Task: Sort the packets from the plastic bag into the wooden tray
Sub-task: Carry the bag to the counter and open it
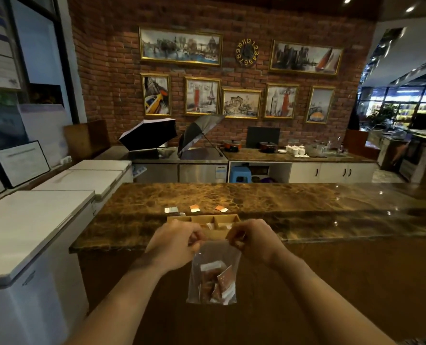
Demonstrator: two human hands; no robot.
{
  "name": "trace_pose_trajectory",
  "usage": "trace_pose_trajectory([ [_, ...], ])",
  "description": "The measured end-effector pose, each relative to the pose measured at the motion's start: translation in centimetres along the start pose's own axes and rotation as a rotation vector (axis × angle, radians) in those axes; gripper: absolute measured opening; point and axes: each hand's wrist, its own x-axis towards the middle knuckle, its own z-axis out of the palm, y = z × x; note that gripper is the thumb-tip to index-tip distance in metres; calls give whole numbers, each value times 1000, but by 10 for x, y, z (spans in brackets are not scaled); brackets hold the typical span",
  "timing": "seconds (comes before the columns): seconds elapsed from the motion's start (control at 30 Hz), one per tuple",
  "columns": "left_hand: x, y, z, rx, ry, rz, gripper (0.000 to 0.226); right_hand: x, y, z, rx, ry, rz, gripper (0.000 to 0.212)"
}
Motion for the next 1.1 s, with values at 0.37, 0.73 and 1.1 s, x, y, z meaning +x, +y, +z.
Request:
trace_pose_trajectory([
  [0.37,136,-79,26,-28,-83,-13,14,140,45,26,-11,-6,98,16],
  [0.73,212,-100,55,22,-38,-7,11,218,100,40,25,8,28,16],
  [1.1,280,-90,80,64,4,-76,7,285,156,23,131,-20,-22,20],
])
